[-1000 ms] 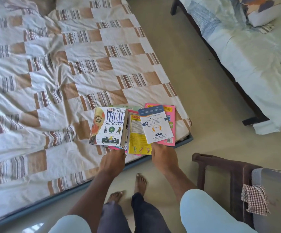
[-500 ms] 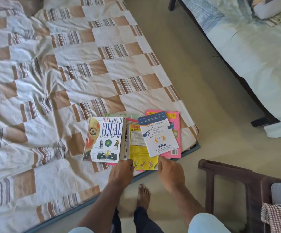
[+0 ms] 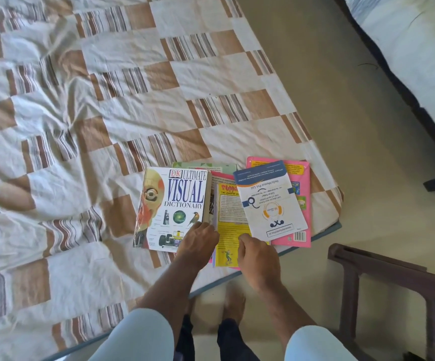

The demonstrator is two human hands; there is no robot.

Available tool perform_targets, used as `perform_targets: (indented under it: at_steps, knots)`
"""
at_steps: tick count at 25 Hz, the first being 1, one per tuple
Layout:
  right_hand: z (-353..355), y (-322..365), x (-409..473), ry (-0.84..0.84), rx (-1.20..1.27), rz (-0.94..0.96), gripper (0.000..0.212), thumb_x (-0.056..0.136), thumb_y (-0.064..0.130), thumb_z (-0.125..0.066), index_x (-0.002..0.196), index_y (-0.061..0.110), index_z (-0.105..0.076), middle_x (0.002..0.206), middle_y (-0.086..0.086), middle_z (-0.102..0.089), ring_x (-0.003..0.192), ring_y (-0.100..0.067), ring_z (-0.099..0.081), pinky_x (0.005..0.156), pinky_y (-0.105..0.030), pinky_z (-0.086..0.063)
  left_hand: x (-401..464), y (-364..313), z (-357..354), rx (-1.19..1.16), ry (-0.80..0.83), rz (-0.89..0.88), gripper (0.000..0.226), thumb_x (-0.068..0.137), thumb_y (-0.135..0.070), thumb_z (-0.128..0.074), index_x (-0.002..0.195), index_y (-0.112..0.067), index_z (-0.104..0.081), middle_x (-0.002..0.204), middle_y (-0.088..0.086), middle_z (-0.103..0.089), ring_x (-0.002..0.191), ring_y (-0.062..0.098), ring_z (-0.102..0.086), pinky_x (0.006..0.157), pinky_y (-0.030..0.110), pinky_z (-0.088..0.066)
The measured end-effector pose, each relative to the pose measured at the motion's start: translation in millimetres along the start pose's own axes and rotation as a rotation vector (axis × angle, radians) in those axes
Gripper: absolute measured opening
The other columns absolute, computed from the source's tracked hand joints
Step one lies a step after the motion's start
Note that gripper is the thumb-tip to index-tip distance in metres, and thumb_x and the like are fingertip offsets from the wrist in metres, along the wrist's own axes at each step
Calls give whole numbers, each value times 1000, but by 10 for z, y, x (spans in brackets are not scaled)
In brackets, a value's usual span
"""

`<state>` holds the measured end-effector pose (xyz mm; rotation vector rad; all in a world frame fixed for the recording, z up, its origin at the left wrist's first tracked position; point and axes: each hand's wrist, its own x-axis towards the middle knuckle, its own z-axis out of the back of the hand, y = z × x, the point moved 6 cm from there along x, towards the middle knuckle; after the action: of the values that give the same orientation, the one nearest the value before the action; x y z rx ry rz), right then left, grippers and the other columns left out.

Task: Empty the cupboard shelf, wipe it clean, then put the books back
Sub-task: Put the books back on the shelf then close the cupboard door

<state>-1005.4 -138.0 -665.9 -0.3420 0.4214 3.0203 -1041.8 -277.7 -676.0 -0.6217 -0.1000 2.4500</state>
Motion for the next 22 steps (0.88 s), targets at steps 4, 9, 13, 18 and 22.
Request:
perform_targets:
  at_steps: [4,9,13,18,22]
  knots:
    - [-106,-153,94,-92,121,-151,9,86,13,-69,80,16,-64,65,-2,-65,58,-28,-64,49,-32,-44,5,-19,-118,15,-73,2,33,44,3,-77,65,-19,-63,66,1,-60,66,22,-62,64,32,-52]
    - [-54,-1025,316,10,111,-558,38,95,22,-58,133,19,-53,131,-7,-58,116,-35,-58,88,-50,-48,141,-256,-203,-161,-114,86,42,49,2,-81,85,-15,-67,78,3,-63,73,27,-63,59,36,-54]
    - [-101,-1650,358,131,278,-832,50,103,30,-46,150,18,-32,150,-11,-44,132,-39,-48,103,-57,-38,368,-574,-231,-199,-25,33,51,52,-9,-87,98,-16,-69,93,3,-66,86,27,-67,64,38,-56]
    - [-196,-2034,342,82,572,-911,36,104,24,-43,129,0,-53,130,-22,-58,114,-39,-58,89,-42,-50,621,-907,-258,-122,196,-9,68,98,-37,-56,156,-23,-24,166,8,-14,151,29,-18,112,50,-32]
    - [-102,-2152,422,16,789,-841,31,106,34,-40,116,16,-62,109,-10,-69,94,-28,-66,69,-32,-51,759,-909,-323,-36,198,49,74,100,-45,-49,159,-27,-9,167,7,-2,152,31,-9,116,55,-24]
